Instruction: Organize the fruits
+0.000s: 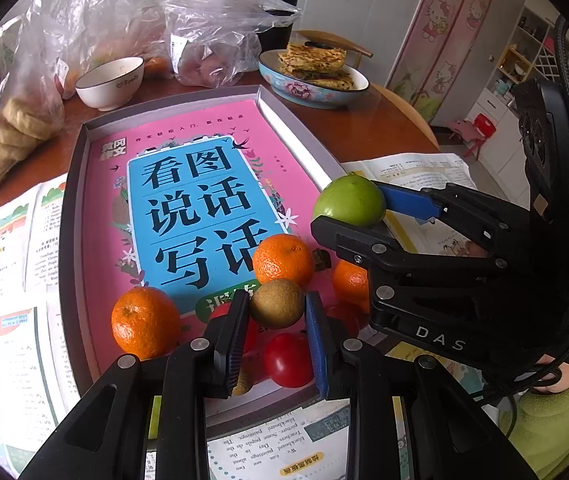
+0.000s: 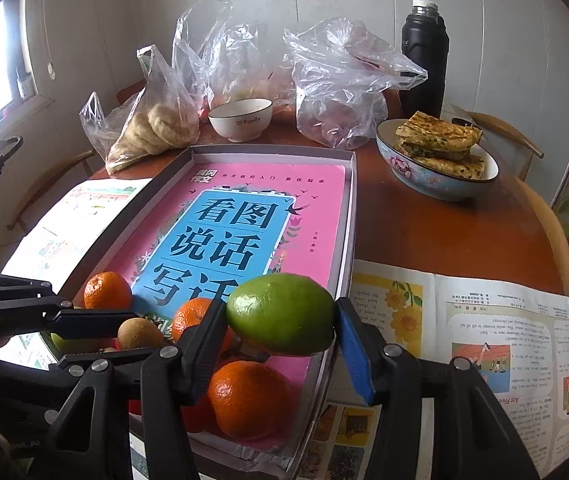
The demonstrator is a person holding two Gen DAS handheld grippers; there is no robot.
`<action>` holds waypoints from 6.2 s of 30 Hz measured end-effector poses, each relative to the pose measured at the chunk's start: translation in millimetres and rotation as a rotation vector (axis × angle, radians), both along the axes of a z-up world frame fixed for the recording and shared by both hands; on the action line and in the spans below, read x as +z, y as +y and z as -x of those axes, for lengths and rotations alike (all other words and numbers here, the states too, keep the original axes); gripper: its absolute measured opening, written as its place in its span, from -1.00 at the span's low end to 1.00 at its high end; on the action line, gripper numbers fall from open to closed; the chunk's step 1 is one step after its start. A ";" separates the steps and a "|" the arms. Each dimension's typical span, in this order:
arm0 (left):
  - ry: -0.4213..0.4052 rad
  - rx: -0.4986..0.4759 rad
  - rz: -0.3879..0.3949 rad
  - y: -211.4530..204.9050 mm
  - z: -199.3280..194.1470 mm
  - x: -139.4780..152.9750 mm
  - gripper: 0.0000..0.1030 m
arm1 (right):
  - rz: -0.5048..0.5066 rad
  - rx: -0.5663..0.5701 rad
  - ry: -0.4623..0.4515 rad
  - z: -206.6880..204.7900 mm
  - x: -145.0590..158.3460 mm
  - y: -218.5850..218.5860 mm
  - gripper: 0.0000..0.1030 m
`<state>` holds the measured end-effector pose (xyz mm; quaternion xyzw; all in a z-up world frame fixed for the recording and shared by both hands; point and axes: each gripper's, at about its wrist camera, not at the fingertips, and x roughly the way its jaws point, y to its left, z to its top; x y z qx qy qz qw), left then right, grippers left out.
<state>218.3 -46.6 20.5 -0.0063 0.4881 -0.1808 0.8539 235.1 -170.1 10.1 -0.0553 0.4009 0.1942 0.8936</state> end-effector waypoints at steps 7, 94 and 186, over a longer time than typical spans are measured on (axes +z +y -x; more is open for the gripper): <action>0.000 -0.004 0.002 1.8 1.9 -0.5 -0.44 | 0.039 0.024 -0.002 4.9 0.1 4.5 0.07; -0.127 0.202 -0.026 41.9 96.3 26.4 0.38 | -0.081 -0.051 -0.247 130.0 59.2 -10.0 0.93; -0.121 0.259 -0.073 41.9 168.7 -0.5 0.38 | -0.081 -0.096 -0.185 197.8 17.6 -14.8 0.97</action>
